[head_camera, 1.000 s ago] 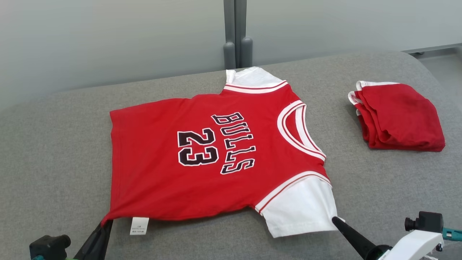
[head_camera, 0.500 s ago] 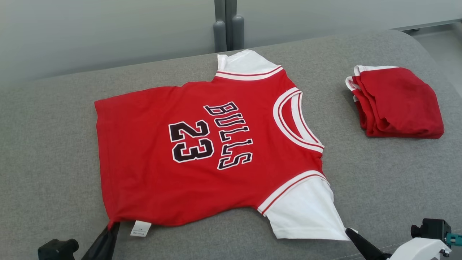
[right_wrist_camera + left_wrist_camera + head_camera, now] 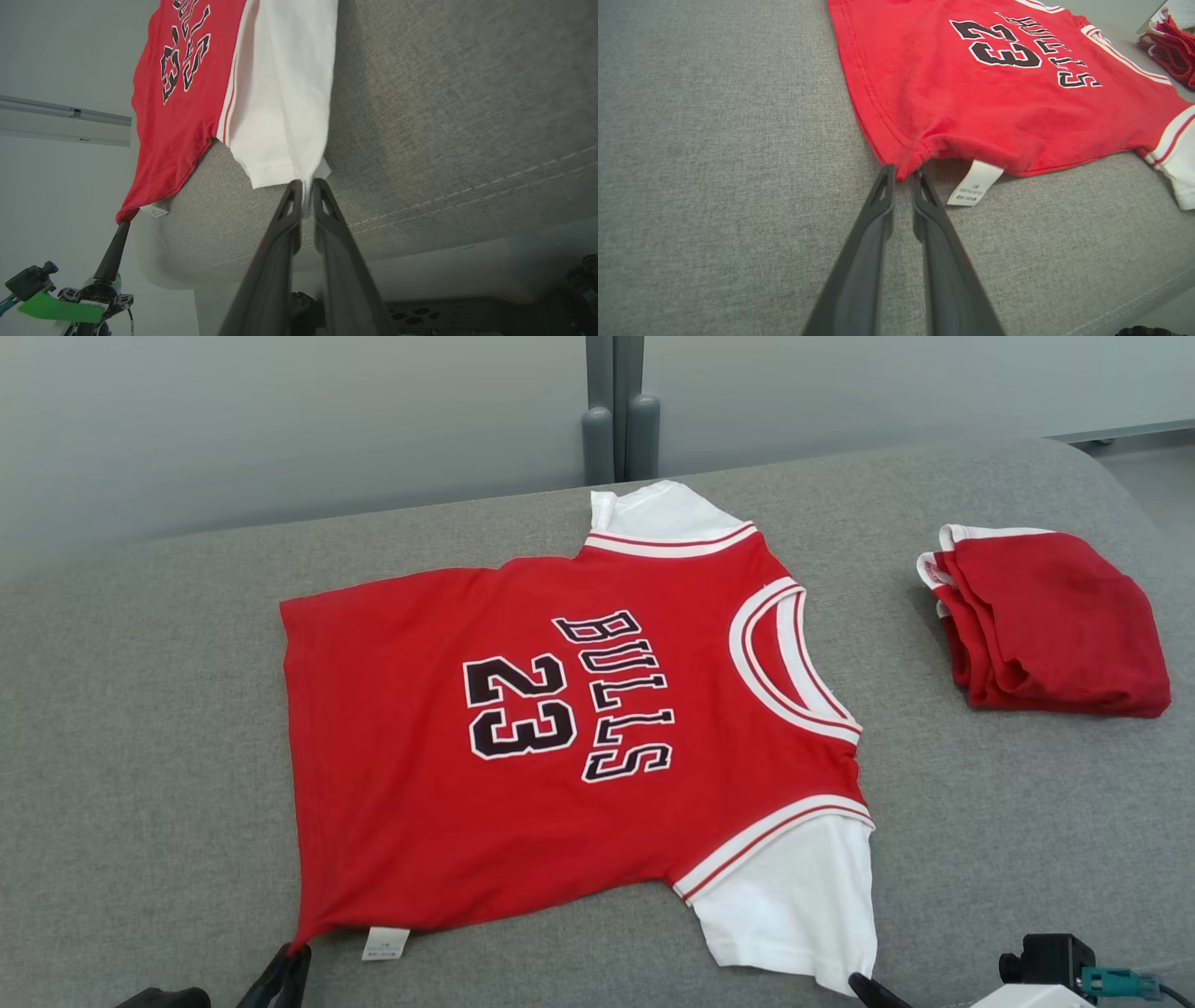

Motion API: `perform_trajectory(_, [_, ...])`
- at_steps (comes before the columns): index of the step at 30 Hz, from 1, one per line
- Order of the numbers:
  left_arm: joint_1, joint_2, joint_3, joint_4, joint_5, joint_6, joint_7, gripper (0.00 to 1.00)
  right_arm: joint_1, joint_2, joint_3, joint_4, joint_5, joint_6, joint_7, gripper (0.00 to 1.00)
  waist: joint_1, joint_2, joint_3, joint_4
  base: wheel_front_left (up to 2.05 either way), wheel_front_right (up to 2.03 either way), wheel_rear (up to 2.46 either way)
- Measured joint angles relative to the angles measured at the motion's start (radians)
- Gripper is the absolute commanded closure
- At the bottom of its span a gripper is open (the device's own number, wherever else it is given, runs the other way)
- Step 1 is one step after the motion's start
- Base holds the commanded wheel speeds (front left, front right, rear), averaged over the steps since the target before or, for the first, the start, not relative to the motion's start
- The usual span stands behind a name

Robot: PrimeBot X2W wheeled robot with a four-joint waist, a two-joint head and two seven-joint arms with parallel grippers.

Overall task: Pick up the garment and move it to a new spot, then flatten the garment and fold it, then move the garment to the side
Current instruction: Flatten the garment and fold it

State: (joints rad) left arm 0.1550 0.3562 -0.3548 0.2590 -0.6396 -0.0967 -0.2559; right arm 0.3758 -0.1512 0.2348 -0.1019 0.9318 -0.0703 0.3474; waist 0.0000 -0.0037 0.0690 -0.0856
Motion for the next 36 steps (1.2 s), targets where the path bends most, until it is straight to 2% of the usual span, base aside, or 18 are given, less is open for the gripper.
perform_trajectory(1, [0.0, 0.0, 0.0, 0.0, 0.0, 0.0, 0.0, 0.23, 0.0, 0.0, 0.0, 0.0, 0.0, 0.0, 0.0, 0.8, 0.0, 0.0, 0.0, 0.0, 0.0, 0.0, 0.0])
perform_trajectory(3, [0.001, -0.01, 0.0, 0.007, 0.002, 0.0, 0.0, 0.0, 0.0, 0.002, 0.002, 0.017, -0.002, 0.007, -0.004, 0.7, 0.0, 0.0, -0.004, 0.005, 0.0, 0.0, 0.0])
perform_trajectory(5, [0.002, -0.025, 0.0, 0.018, 0.004, 0.0, 0.0, 0.0, -0.001, 0.002, 0.007, 0.029, -0.006, 0.01, -0.005, 0.52, 0.0, 0.0, -0.009, 0.011, 0.0, 0.0, 0.0])
perform_trajectory(6, [0.005, -0.029, 0.0, 0.02, 0.005, 0.0, 0.0, 0.0, -0.002, 0.002, 0.009, 0.033, -0.012, 0.011, -0.007, 0.35, 0.0, 0.0, -0.012, 0.014, 0.0, 0.0, 0.0])
perform_trajectory(7, [0.007, -0.031, 0.002, 0.021, 0.006, 0.0, 0.0, 0.0, -0.004, 0.001, 0.012, 0.036, -0.019, 0.014, -0.013, 0.11, -0.0001, 0.0, -0.015, 0.016, 0.0, 0.0, 0.0])
perform_trajectory(8, [0.01, -0.031, 0.006, 0.023, 0.007, 0.001, 0.0, 0.0, -0.007, -0.003, 0.015, 0.037, -0.03, 0.02, -0.014, 0.0, 0.0, 0.0, -0.019, 0.018, 0.0, 0.0, 0.0])
perform_trajectory(15, [0.032, -0.054, 0.053, 0.024, 0.013, 0.019, 0.0, 0.0, -0.019, -0.07, 0.01, 0.037, -0.144, 0.025, -0.064, 0.0, 0.0, 0.0, -0.045, 0.027, 0.0, 0.0, 0.0])
perform_trajectory(20, [0.046, -0.067, 0.112, -0.019, 0.014, 0.036, 0.0, 0.0, -0.028, -0.124, -0.027, -0.003, -0.258, 0.023, -0.146, 0.0, 0.0, 0.0, -0.055, 0.023, 0.0, 0.0, 0.0])
perform_trajectory(24, [0.046, -0.096, 0.147, -0.061, 0.044, 0.052, 0.0, 0.0, -0.065, -0.133, -0.059, -0.026, -0.3, 0.008, -0.209, 0.0, 0.0, 0.0, -0.056, 0.018, 0.0, 0.0, 0.0])
perform_trajectory(36, [0.045, -0.156, 0.196, -0.144, 0.14, 0.072, 0.0, 0.0, -0.127, -0.191, -0.066, -0.071, -0.57, -0.011, -0.434, 0.0, 0.0, 0.0, -0.065, 0.006, 0.0, 0.0, 0.0])
